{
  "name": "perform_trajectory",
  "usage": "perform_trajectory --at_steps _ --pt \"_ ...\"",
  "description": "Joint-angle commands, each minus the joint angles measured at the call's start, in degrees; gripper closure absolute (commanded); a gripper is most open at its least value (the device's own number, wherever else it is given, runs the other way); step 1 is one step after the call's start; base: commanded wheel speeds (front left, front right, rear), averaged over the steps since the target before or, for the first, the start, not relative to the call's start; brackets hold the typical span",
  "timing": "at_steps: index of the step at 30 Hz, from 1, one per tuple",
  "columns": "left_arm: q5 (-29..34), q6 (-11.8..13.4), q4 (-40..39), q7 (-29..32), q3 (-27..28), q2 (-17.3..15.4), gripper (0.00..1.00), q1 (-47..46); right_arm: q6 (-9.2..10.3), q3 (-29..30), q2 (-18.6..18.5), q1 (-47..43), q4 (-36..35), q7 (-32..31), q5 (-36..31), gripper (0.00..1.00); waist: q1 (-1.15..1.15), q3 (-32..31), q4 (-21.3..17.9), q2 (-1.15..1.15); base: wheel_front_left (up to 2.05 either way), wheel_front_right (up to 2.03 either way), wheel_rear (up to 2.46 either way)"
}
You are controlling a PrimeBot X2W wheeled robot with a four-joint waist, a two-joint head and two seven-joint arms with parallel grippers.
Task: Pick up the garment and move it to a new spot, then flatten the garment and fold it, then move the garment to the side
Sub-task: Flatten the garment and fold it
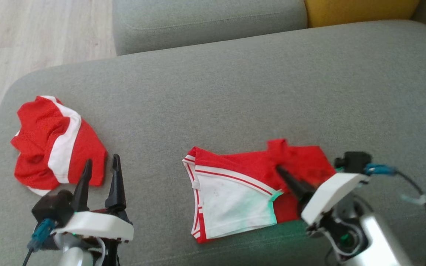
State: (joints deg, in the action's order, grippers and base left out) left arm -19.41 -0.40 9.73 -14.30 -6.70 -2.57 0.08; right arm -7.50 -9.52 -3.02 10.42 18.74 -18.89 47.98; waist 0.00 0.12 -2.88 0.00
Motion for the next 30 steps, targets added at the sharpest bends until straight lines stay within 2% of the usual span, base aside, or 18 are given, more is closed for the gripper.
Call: perform_trajectory --at_steps 1,7,13,26,27,28,30 --pt "-0.4 0.4 -1.8 -0.7 1.5 -0.3 0.00 -1.7 0.01 -1.8 0.1 1.9 -1.7 1.0 0.7 1.00 0.00 -0.1 0.2 0.00 0.00 0.00 0.00" --pt "-0.5 0.5 -1.9 -0.7 1.2 -0.3 0.00 -1.9 0.01 -8.9 0.1 4.6 3.6 6.1 7.5 1.00 0.00 0.5 1.7 0.00 0.00 0.00 0.00" --pt "-0.6 0.5 -1.7 -0.7 0.4 -0.3 0.00 -2.8 0.01 -15.0 0.1 9.5 10.2 11.3 10.7 1.00 0.00 2.2 3.5 0.00 0.00 0.00 0.00" --pt "-0.8 0.4 -0.7 -0.7 -0.2 -0.3 0.00 -3.7 0.01 -27.6 0.1 16.0 20.2 17.1 20.1 1.00 0.00 3.5 6.0 0.00 0.00 0.00 0.00" --pt "-0.8 0.4 -0.7 -0.7 -0.2 -0.3 0.00 -3.7 0.01 -28.6 0.1 16.5 20.8 17.6 20.6 0.36 0.00 3.3 6.0 0.00 0.00 0.00 0.00" --pt "-0.8 0.4 -0.5 -0.7 -0.2 -0.3 0.00 -3.7 0.01 -29.5 0.1 16.8 21.1 17.9 21.6 0.00 0.00 3.1 6.0 0.00 0.00 0.00 0.00" --pt "-0.8 0.5 -0.4 -0.7 -0.1 -0.3 0.00 -3.5 0.01 -31.3 0.1 17.5 21.5 18.7 23.5 0.00 0.00 2.5 5.9 0.00 0.00 0.00 0.00"
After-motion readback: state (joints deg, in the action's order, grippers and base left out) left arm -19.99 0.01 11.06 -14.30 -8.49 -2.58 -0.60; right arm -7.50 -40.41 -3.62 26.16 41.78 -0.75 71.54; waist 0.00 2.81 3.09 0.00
